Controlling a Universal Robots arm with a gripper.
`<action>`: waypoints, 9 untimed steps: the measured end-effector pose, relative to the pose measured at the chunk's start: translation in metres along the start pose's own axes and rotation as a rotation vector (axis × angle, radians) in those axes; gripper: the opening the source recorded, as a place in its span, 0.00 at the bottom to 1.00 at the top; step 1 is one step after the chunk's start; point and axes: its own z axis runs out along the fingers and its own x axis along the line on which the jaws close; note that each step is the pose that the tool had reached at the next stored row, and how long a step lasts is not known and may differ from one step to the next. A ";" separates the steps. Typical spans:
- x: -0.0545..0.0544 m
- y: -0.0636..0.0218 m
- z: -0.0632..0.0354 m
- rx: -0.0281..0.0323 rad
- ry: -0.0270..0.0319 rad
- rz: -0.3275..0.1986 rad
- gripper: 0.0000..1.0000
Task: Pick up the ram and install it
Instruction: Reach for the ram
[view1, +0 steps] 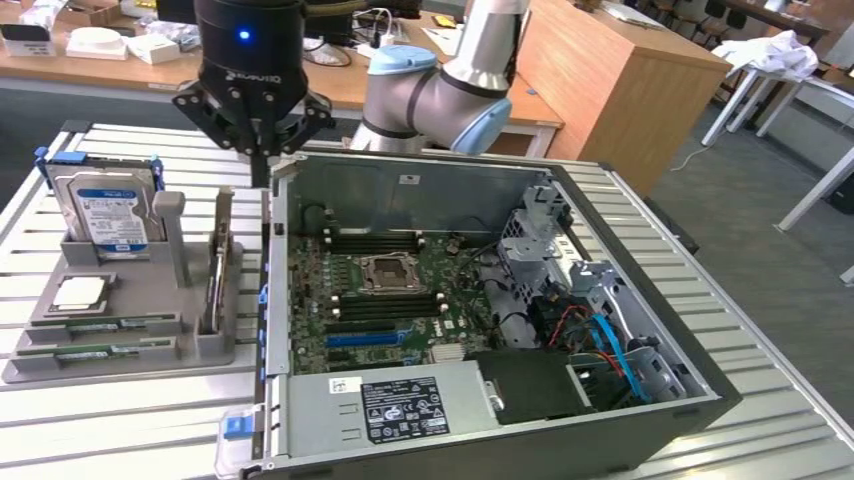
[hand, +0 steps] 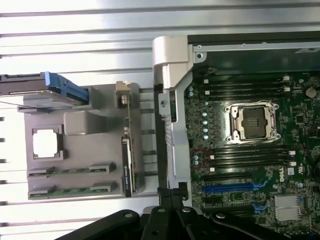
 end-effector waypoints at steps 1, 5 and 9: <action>0.003 -0.0002 0.0000 0.0000 0.0000 0.000 0.10; 0.015 -0.0011 -0.0001 0.0001 0.0000 0.000 0.10; 0.025 -0.0019 -0.0002 0.0000 0.0001 0.000 0.10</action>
